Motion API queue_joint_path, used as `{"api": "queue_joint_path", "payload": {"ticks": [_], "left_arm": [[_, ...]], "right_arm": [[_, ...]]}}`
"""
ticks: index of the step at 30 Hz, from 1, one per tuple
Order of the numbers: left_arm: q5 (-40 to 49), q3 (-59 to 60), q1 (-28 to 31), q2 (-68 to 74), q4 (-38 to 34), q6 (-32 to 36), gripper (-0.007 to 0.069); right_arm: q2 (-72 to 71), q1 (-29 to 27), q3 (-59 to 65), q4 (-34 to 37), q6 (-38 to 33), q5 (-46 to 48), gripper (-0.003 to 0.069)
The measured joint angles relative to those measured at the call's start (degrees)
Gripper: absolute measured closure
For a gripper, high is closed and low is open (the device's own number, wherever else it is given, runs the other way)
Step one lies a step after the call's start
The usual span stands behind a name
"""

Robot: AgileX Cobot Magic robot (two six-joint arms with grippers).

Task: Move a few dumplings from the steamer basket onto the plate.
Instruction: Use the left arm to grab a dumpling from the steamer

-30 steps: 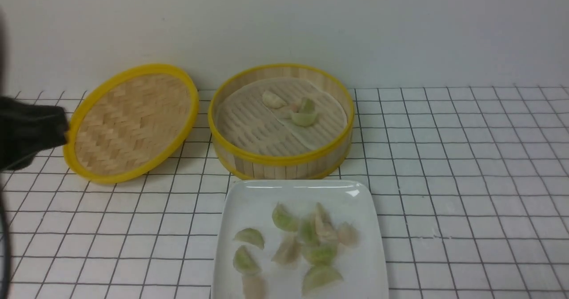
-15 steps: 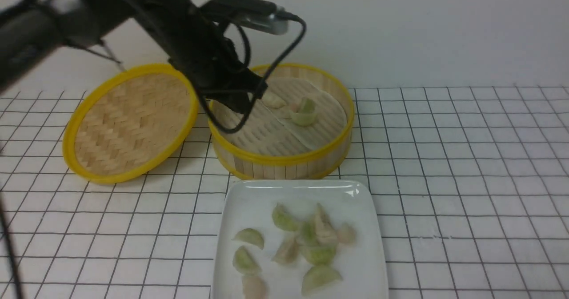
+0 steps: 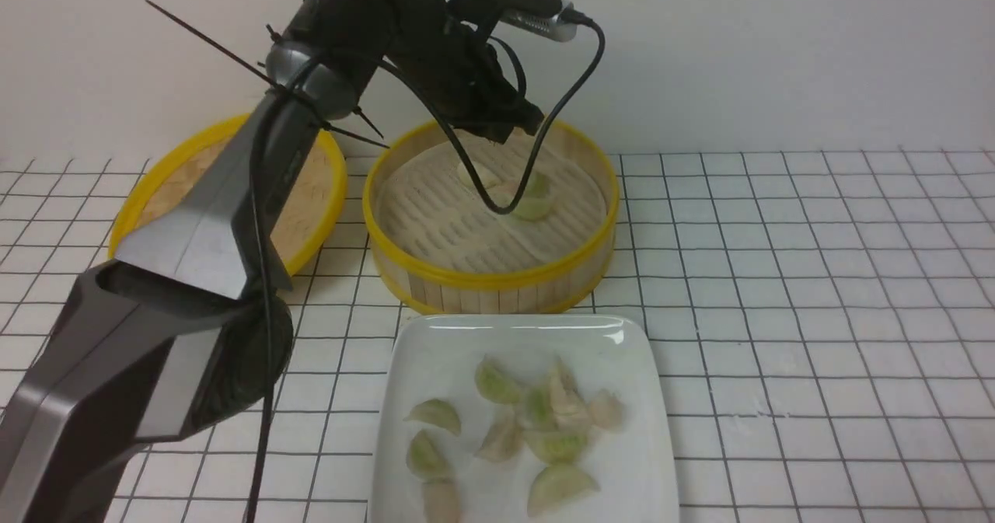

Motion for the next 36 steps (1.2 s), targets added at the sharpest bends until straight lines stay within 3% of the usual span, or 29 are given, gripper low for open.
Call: {"api": "queue_joint_path", "payload": {"ticks": [7, 13, 14, 17, 20, 25, 28, 36], "left_arm": [[0.2, -0.4, -0.7, 2.4, -0.4, 5.6, 0.0592], [0.2, -0.4, -0.9, 3.9, -1.7, 6.9, 0.0421], [0.2, -0.4, -0.9, 4.4, -1.4, 7.0, 0.0342], [0.1, -0.5, -0.9, 5.5, -1.0, 7.0, 0.024], [0.1, -0.5, -0.9, 7.2, -0.7, 7.0, 0.0176], [-0.2, -0.7, -0.9, 7.6, -0.4, 7.0, 0.0208], [-0.4, -0.7, -0.9, 7.6, -0.4, 7.0, 0.0388], [0.2, -0.4, -0.9, 5.8, 0.6, 5.7, 0.04]], "right_arm": [[0.0, 0.0, 0.0, 0.0, 0.0, 0.0, 0.0673], [0.0, 0.0, 0.0, 0.0, 0.0, 0.0, 0.0673], [0.0, 0.0, 0.0, 0.0, 0.0, 0.0, 0.0673], [0.0, 0.0, 0.0, 0.0, 0.0, 0.0, 0.0673], [0.0, 0.0, 0.0, 0.0, 0.0, 0.0, 0.0673], [0.0, 0.0, 0.0, 0.0, 0.0, 0.0, 0.0673], [0.0, 0.0, 0.0, 0.0, 0.0, 0.0, 0.0673], [0.0, 0.0, 0.0, 0.0, 0.0, 0.0, 0.0673]]}}
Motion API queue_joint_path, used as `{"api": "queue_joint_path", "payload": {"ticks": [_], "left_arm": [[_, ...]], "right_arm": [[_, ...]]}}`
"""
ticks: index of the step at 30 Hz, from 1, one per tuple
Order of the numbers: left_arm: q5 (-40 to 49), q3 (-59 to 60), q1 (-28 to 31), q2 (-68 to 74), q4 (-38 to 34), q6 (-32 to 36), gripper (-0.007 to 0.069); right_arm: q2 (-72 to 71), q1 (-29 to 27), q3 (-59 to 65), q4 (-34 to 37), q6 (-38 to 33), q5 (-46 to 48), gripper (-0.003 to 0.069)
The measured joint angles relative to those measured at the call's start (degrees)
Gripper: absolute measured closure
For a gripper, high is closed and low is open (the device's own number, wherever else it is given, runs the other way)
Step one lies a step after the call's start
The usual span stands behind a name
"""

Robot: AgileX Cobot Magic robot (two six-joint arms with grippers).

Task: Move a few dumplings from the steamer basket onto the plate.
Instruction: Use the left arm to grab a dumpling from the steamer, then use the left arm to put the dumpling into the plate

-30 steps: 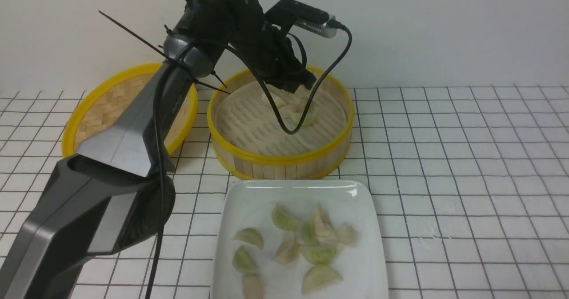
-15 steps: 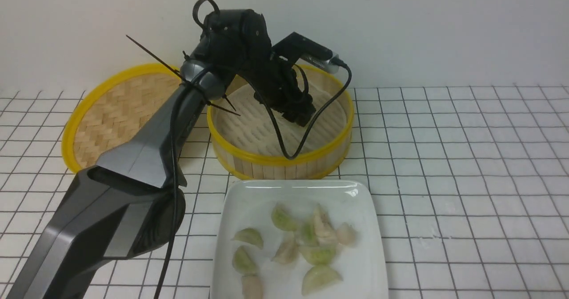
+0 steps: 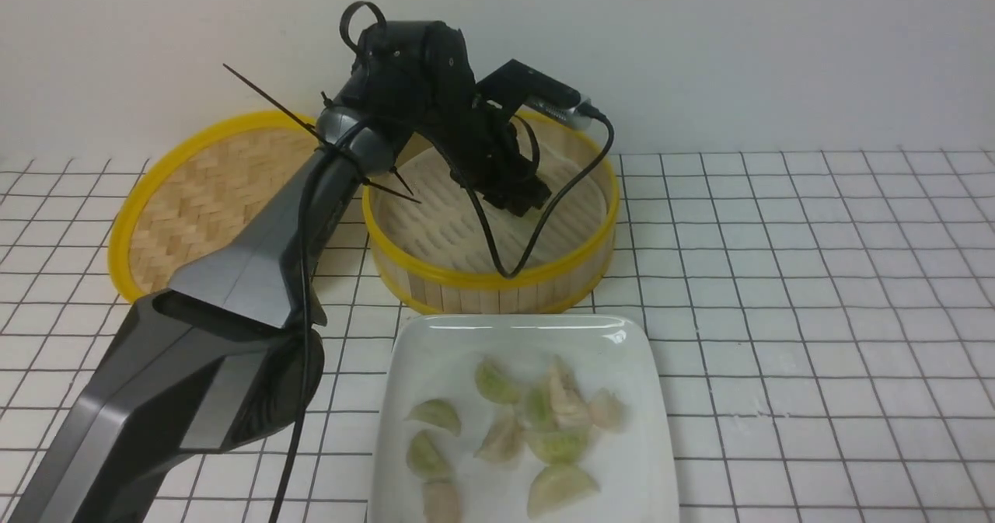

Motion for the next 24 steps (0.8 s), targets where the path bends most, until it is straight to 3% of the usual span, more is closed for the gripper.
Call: {"api": "queue_joint_path", "payload": {"ticks": [9, 15, 16, 24], "left_arm": [[0.0, 6.2, 0.0, -15.2, 2.0, -4.4, 0.0414], [-0.1, 28.5, -0.1, -28.3, 2.5, -8.1, 0.0418], [-0.1, 36.6, -0.1, -33.2, 2.3, -8.7, 0.0418], [-0.2, 69.7, -2.7, -49.0, 0.3, -7.7, 0.0418]], "right_arm": [[0.0, 0.0, 0.0, 0.0, 0.0, 0.0, 0.0673], [0.0, 0.0, 0.0, 0.0, 0.0, 0.0, 0.0673], [0.0, 0.0, 0.0, 0.0, 0.0, 0.0, 0.0673], [0.0, 0.0, 0.0, 0.0, 0.0, 0.0, 0.0673]]}}
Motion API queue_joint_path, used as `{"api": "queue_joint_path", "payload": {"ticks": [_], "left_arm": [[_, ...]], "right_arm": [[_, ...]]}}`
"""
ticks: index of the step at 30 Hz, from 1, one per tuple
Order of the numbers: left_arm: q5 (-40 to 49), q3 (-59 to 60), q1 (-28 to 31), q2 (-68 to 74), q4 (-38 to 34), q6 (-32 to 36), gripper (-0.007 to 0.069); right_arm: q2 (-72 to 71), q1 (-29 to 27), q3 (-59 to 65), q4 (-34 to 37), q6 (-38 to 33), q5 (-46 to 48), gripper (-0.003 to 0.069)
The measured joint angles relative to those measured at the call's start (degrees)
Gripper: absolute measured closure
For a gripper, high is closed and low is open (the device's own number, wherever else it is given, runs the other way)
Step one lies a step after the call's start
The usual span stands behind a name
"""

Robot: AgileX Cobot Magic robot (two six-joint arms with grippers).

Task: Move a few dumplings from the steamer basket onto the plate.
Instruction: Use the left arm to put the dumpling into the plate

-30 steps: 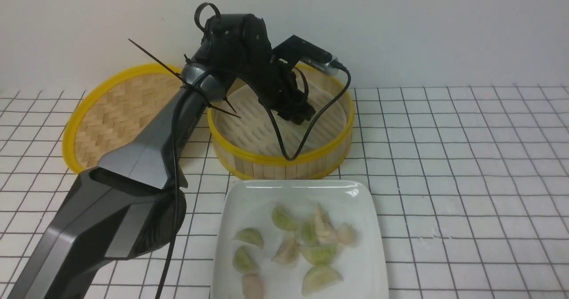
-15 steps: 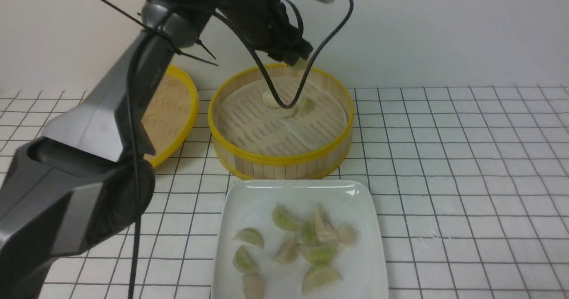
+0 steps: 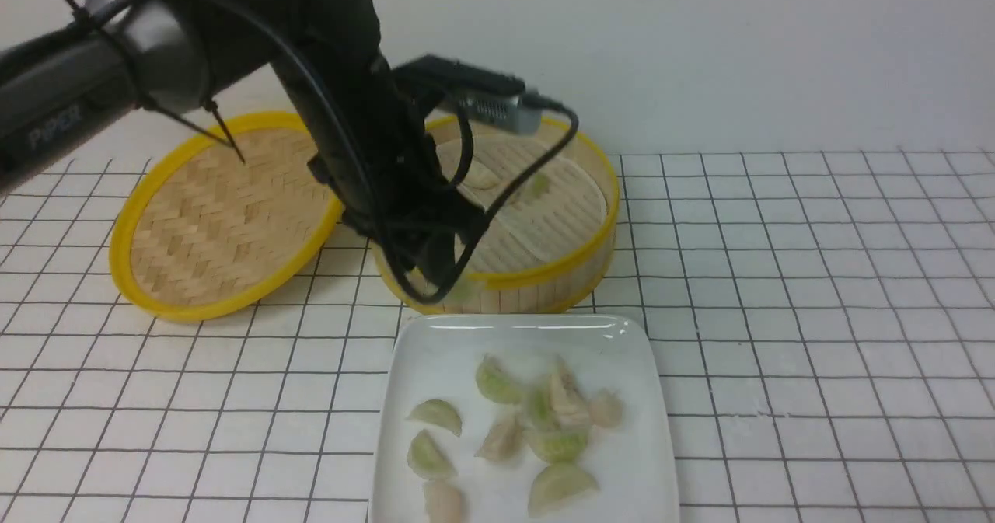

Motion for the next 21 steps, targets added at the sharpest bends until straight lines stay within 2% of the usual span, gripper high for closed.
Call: {"api": "queue_joint_path", "payload": {"ticks": [4, 11, 17, 18, 21], "left_arm": [[-3.2, 6.9, -1.3, 0.1, -0.2, 1.8, 0.0421], [-11.1, 7.9, -1.5, 3.3, 0.2, 2.1, 0.0409], [-12.3, 7.4, -1.5, 3.4, 0.2, 2.0, 0.0229], [-13.5, 5.8, -1.6, 3.5, 0.2, 1.4, 0.0177], [-17.7, 2.0, -1.4, 3.6, 0.7, -1.1, 0.0127]], "right_arm": [[0.0, 0.0, 0.0, 0.0, 0.0, 0.0, 0.0673], [0.0, 0.0, 0.0, 0.0, 0.0, 0.0, 0.0673], [0.0, 0.0, 0.0, 0.0, 0.0, 0.0, 0.0673], [0.0, 0.0, 0.0, 0.0, 0.0, 0.0, 0.0673], [0.0, 0.0, 0.0, 0.0, 0.0, 0.0, 0.0673]]}}
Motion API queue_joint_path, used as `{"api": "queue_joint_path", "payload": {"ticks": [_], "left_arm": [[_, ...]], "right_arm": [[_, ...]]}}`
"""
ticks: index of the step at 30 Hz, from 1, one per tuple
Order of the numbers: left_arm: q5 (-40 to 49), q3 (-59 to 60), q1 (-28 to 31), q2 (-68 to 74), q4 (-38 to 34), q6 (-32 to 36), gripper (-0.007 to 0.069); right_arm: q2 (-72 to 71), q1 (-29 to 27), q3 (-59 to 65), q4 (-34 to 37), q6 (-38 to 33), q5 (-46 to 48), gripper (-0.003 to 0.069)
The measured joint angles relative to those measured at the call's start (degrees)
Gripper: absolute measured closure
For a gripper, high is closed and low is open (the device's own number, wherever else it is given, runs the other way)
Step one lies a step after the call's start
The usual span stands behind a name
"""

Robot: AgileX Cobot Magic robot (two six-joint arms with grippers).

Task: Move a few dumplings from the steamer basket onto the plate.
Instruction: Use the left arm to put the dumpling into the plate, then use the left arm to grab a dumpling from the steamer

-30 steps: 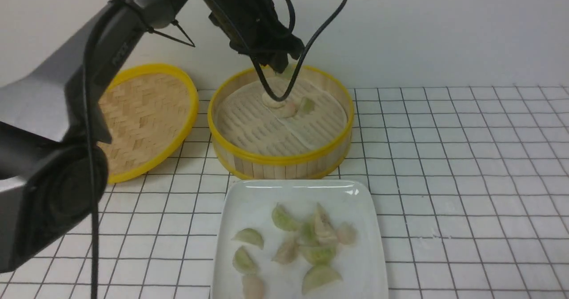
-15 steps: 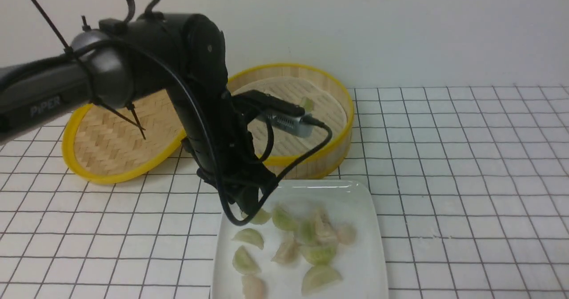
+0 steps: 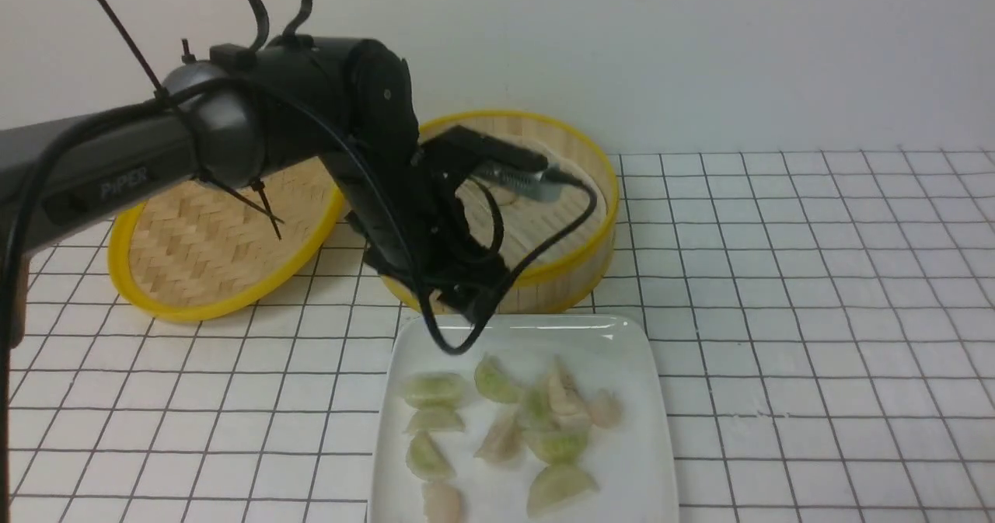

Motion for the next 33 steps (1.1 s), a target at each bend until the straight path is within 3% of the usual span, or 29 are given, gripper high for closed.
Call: {"api": "queue_joint_path", "payload": {"ticks": [6, 16, 33], "left_arm": [[-3.2, -15.3, 3.2, 6.5, 1.3, -4.8, 0.0124], [0.5, -43.7, 5.6, 29.3, 2.4, -3.2, 0.0125], [-1.7, -48.0, 5.6, 37.6, 1.1, 2.1, 0.0127]], "right_arm": [[0.0, 0.0, 0.0, 0.0, 0.0, 0.0, 0.0673], [0.0, 0.0, 0.0, 0.0, 0.0, 0.0, 0.0673], [0.0, 0.0, 0.0, 0.0, 0.0, 0.0, 0.0673]]}}
